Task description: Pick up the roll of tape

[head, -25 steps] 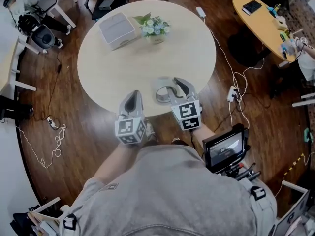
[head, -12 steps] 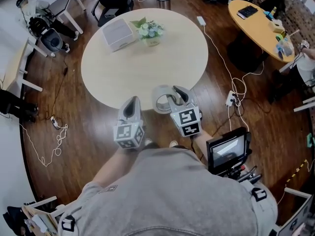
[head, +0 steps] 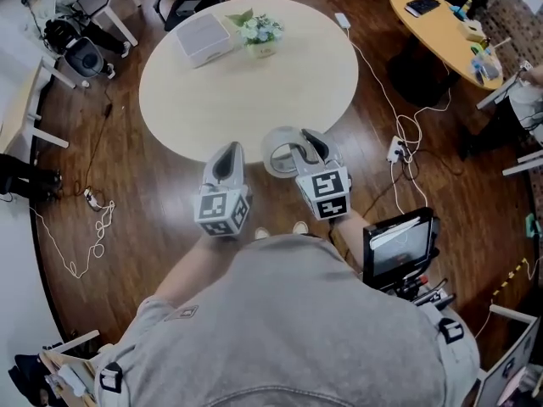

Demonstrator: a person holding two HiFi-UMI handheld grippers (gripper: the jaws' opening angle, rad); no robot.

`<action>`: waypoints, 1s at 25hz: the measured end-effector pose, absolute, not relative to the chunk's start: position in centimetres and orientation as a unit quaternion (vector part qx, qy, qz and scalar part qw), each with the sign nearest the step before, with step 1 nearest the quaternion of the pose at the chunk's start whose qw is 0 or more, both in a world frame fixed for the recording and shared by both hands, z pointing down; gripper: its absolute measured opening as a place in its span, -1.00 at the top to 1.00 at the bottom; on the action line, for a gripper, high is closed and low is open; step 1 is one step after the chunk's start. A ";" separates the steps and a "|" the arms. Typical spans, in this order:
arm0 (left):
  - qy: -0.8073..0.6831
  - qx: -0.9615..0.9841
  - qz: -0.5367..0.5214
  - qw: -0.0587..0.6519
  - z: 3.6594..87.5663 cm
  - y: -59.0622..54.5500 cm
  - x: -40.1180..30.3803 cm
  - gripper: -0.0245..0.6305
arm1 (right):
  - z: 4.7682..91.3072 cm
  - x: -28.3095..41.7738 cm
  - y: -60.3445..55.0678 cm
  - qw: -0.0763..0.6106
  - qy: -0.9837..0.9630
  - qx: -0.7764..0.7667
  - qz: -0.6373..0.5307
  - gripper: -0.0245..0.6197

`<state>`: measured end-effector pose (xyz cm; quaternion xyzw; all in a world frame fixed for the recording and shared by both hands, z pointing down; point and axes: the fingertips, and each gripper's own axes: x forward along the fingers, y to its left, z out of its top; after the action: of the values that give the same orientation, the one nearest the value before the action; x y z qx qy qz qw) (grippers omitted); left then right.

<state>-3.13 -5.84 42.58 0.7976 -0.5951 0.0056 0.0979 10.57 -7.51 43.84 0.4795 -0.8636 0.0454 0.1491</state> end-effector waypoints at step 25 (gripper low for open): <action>-0.575 0.812 0.002 0.103 43.4 -6.0 -4.9 0.92 | 44.7 8.7 -7.1 0.159 -0.847 0.505 0.047 0.52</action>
<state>-4.92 -5.97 43.42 0.8116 -0.5750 0.0024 0.1029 8.74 -7.07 44.70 0.5047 -0.8472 0.0469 0.1594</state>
